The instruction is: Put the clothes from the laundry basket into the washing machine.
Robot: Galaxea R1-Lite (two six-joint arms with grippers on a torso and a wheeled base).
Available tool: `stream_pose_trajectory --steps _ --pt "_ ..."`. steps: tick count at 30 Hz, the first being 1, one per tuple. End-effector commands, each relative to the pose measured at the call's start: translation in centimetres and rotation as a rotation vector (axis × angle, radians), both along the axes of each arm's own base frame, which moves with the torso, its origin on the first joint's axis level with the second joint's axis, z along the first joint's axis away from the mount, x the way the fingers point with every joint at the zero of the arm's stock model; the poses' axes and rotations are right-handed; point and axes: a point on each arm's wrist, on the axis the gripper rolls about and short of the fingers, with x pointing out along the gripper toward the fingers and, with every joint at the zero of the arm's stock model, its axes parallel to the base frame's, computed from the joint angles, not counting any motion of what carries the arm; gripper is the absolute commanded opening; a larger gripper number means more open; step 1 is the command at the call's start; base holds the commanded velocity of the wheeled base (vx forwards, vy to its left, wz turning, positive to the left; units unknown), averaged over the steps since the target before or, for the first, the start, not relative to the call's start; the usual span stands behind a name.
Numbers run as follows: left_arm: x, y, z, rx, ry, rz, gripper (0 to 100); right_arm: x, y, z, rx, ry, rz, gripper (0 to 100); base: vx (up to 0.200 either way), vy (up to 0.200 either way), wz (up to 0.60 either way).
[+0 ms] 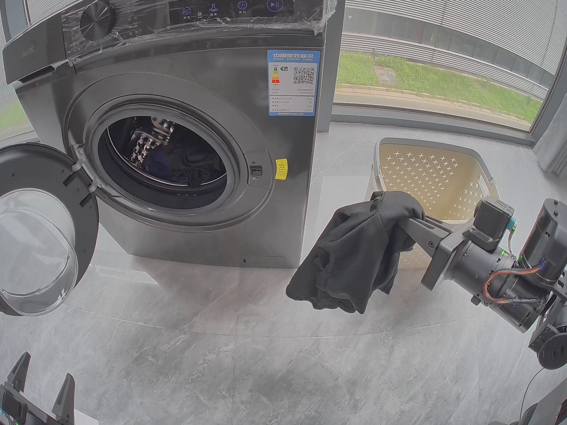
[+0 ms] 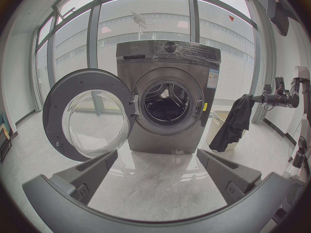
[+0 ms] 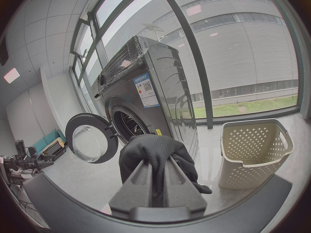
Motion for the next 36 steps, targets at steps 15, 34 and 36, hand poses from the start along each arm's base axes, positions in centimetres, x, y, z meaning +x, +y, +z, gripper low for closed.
stream_pose_trajectory --steps 15,34,36 --pt "0.13 0.00 -0.50 -0.002 0.019 0.001 100 0.01 0.22 -0.22 -0.005 0.006 0.007 0 0.000 0.200 0.00" --pt "0.13 0.00 -0.50 -0.005 0.019 0.001 100 0.05 0.25 -0.22 -0.005 0.006 0.007 0 0.000 0.074 0.00" --pt "0.12 0.00 -0.45 -0.005 0.016 0.001 100 0.04 0.24 -0.25 -0.006 0.007 0.007 0 0.000 0.000 0.00"
